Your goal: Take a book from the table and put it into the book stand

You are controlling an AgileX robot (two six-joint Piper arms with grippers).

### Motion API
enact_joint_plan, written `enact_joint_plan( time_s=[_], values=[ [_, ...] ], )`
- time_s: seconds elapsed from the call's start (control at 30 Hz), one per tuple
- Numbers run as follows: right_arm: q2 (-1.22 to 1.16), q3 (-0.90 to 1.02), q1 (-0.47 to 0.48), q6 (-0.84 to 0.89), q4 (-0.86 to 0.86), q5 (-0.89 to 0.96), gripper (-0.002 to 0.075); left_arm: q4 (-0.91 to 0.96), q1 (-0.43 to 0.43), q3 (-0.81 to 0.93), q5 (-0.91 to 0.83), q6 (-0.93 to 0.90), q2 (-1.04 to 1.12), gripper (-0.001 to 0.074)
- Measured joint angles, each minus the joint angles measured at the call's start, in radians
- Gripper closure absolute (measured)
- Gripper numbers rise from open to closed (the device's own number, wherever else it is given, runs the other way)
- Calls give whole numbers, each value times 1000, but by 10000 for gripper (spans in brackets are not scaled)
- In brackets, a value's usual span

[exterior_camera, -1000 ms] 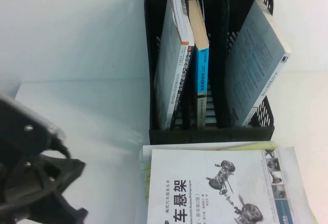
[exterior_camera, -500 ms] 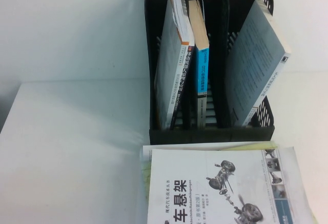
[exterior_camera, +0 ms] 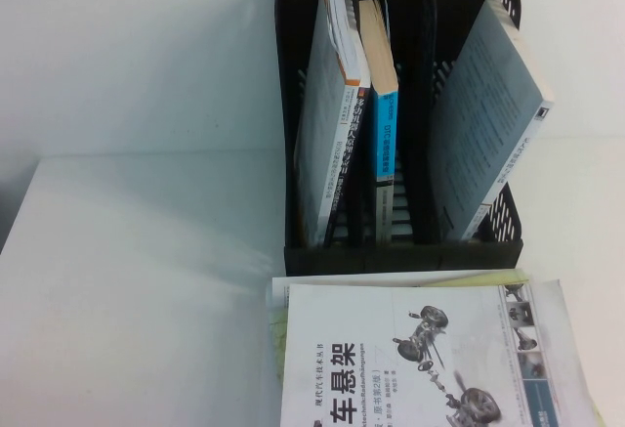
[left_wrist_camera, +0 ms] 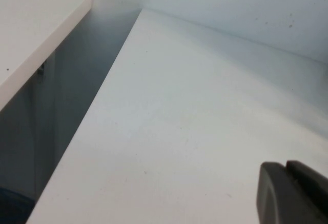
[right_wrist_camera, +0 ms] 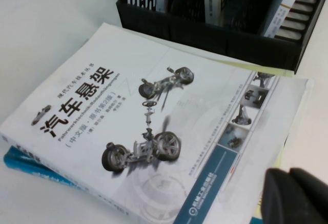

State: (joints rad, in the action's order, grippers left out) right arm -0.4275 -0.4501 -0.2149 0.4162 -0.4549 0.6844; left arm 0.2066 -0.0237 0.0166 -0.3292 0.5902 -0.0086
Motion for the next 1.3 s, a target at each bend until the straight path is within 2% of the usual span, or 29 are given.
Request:
enact_joint_plan(
  time_s=[0.3,0.53,1.07,1.17,1.3],
  values=[
    [0,0,0,0,0,8,729,-22,0,0,-7,-84,-1,737],
    [0,0,0,0,0,8,729,-171,0,-1,-7,-112,-1,738],
    [12,13,0,14,20,-33,729,-188,0,-1,-7,-114,-1,738],
    [98,76,54,20,37,-159,729,-189,0,-1,-7,-114,-2,738],
    [278,209,174,20,37,-304,729,-189,0,-1,-7,-114,-2,738]
  ],
)
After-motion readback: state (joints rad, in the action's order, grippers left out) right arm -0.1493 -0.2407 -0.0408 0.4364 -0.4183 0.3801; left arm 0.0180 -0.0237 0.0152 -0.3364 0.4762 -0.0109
